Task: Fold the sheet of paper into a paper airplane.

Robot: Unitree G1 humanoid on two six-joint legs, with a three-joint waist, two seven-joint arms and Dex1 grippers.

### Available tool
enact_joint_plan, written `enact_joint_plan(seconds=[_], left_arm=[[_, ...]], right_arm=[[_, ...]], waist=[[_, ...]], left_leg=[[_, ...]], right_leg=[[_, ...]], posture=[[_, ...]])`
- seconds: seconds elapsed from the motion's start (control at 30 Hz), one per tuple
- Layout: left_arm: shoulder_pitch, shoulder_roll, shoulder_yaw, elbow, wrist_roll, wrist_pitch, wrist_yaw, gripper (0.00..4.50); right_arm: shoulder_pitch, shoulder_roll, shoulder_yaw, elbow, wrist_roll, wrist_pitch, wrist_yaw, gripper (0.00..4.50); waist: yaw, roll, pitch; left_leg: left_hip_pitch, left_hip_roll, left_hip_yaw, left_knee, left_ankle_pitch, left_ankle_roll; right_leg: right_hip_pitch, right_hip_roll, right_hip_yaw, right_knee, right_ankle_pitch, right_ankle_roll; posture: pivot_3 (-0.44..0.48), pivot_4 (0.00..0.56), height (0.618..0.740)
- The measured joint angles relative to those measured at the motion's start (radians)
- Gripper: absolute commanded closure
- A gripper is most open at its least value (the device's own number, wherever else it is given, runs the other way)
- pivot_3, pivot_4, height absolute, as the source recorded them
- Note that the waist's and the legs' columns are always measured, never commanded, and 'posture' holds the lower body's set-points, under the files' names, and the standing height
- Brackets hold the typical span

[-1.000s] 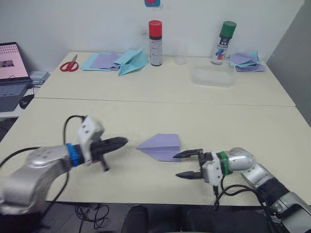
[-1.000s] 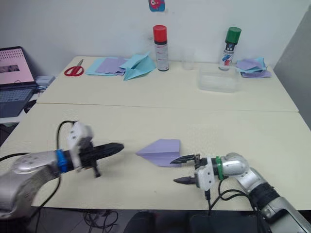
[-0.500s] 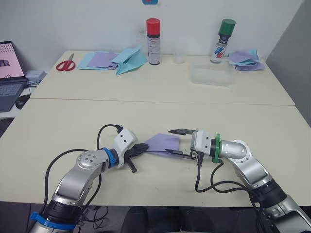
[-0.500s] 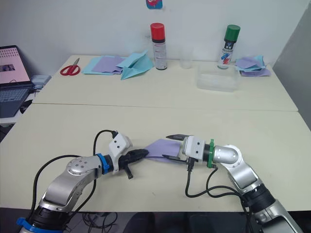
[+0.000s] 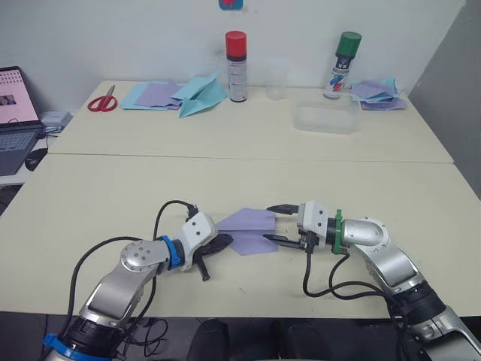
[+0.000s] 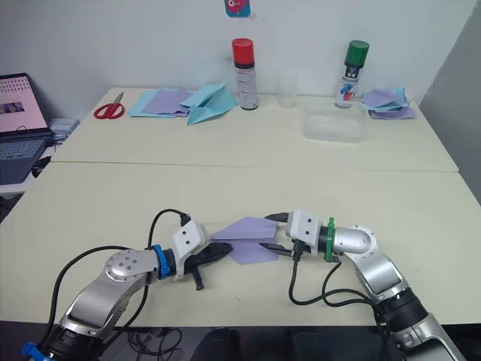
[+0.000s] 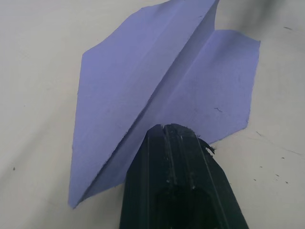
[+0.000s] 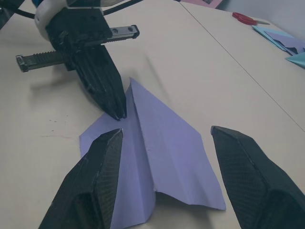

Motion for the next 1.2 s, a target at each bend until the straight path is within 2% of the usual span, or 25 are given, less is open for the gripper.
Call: enact_joint_plan(seconds=[0.17, 0.27, 0.4, 0.5, 0.7, 0.83, 1.2], left_arm=[[0.016, -0.018, 0.029, 0.0, -0.034, 0.022, -0.003, 4.5], [0.045, -0.007, 0.063, -0.036, -0.104, 0.085, -0.036, 4.5], [0.049, 0.03, 0.087, -0.046, -0.127, 0.121, -0.056, 4.5], [0.052, 0.036, 0.097, -0.044, -0.128, 0.123, -0.062, 4.5], [0.049, 0.04, 0.174, -0.063, -0.193, 0.177, -0.065, 4.5], [0.042, 0.054, 0.221, -0.068, -0.21, 0.188, -0.061, 4.5], [0.043, 0.029, 0.223, -0.084, -0.219, 0.202, -0.02, 4.5]], right_arm=[[-0.008, 0.023, 0.0, -0.001, 0.011, 0.038, 0.025, 1.44], [-0.026, 0.086, -0.006, -0.001, 0.051, 0.126, 0.013, 2.0], [-0.108, 0.17, -0.028, 0.029, 0.071, 0.208, -0.044, 3.46], [-0.15, 0.187, -0.017, 0.071, 0.039, 0.236, -0.06, 4.46], [-0.14, 0.181, 0.085, 0.121, -0.043, 0.261, -0.023, 4.46], [-0.114, 0.161, 0.1, 0.121, -0.067, 0.26, 0.0, 4.46], [-0.104, 0.168, 0.115, 0.111, -0.117, 0.226, 0.013, 4.46]], waist=[[0.0, 0.0, 0.0], [-0.005, 0.0, 0.0], [-0.005, 0.0, 0.0], [-0.004, 0.0, 0.0], [-0.002, 0.0, 0.0], [-0.003, 0.0, 0.0], [-0.003, 0.0, 0.0]], left_leg=[[0.002, 0.0, 0.0, 0.0, 0.0, 0.0], [0.002, 0.001, 0.0, 0.0, 0.0, 0.0], [0.001, 0.001, -0.001, 0.0, 0.0, 0.0], [0.0, 0.001, -0.001, 0.0, 0.0, 0.0], [-0.008, 0.0, 0.0, 0.0, 0.0, 0.0], [-0.007, 0.001, 0.0, 0.0, 0.0, 0.0], [-0.007, 0.001, 0.0, 0.0, 0.0, 0.0]], right_leg=[[0.003, 0.0, 0.0, 0.0, 0.0, 0.001], [0.002, 0.0, 0.0, 0.0, 0.0, 0.0], [0.0, 0.001, -0.001, 0.001, 0.0, 0.0], [0.0, 0.001, -0.001, 0.0, 0.0, -0.001], [-0.009, 0.0, 0.0, 0.001, 0.002, -0.003], [-0.009, 0.001, 0.0, 0.001, 0.002, -0.003], [-0.009, 0.001, 0.0, 0.002, 0.002, -0.003]], posture=[[0.0, 0.15, 0.74], [0.0, 0.15, 0.74], [0.0, 0.15, 0.74], [0.0, 0.15, 0.74], [0.0, 0.15, 0.74], [0.0, 0.15, 0.74], [0.0, 0.15, 0.74]])
